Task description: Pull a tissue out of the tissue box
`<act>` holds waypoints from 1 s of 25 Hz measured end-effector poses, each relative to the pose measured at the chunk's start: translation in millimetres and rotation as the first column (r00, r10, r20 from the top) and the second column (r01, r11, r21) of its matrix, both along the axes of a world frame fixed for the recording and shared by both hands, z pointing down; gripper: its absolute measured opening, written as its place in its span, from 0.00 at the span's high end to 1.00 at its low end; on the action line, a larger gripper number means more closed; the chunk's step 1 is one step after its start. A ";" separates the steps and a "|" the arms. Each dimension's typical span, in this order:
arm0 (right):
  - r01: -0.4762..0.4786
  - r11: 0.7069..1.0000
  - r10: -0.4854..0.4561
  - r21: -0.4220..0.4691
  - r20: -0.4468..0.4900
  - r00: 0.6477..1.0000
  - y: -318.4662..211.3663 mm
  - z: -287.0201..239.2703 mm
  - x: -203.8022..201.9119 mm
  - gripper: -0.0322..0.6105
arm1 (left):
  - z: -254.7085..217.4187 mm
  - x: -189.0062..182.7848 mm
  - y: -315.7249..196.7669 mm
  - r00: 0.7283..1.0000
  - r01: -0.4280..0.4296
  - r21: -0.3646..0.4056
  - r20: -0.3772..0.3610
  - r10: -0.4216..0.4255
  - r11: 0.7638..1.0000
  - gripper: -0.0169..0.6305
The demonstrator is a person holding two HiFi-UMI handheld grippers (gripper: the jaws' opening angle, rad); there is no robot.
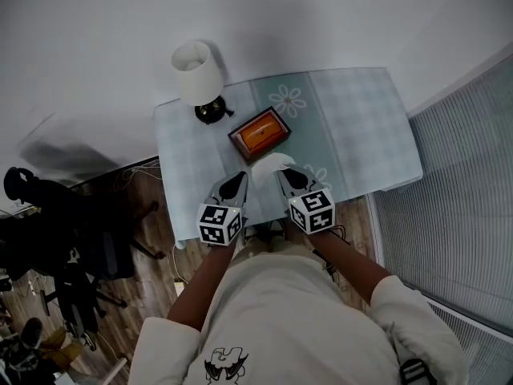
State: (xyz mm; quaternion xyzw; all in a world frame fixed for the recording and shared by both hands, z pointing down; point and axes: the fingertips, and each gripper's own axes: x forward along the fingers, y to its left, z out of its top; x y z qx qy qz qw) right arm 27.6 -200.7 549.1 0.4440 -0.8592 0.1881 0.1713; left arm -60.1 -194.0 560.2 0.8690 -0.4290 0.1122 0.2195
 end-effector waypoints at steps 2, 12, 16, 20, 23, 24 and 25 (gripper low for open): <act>0.001 1.000 -0.001 0.005 0.021 1.000 7.7 -7.3 -1.7 0.93 | -11.2 1.2 5.8 1.000 0.008 0.013 -0.019 -0.008 1.000 0.96; -0.010 1.000 0.007 0.024 0.117 0.993 41.0 -37.8 -1.7 0.93 | -40.3 4.0 44.3 0.999 0.003 0.060 -0.037 -0.001 0.998 0.96; -0.023 0.999 0.019 0.028 0.149 0.989 57.3 -50.9 2.5 0.93 | -46.6 2.4 60.2 0.999 0.002 0.054 -0.053 0.001 0.999 0.96; -0.015 1.000 0.012 0.022 0.153 0.988 75.8 -49.1 -4.6 0.93 | -38.1 0.9 75.6 0.999 -0.014 0.036 -0.038 0.015 0.999 0.96; -0.016 1.000 0.016 -0.001 0.155 0.988 78.8 -41.0 -7.7 0.93 | -35.0 1.3 74.7 0.999 -0.007 0.028 -0.042 0.008 1.000 0.96; -0.017 1.000 0.017 -0.004 0.152 0.988 79.7 -39.8 -7.9 0.93 | -37.0 1.6 74.2 0.999 -0.007 0.036 -0.039 0.008 0.999 0.96; -0.015 1.000 0.016 -0.004 0.148 0.989 81.0 -39.3 -8.1 0.93 | -39.3 2.0 74.3 0.999 -0.009 0.045 -0.036 0.010 0.999 0.96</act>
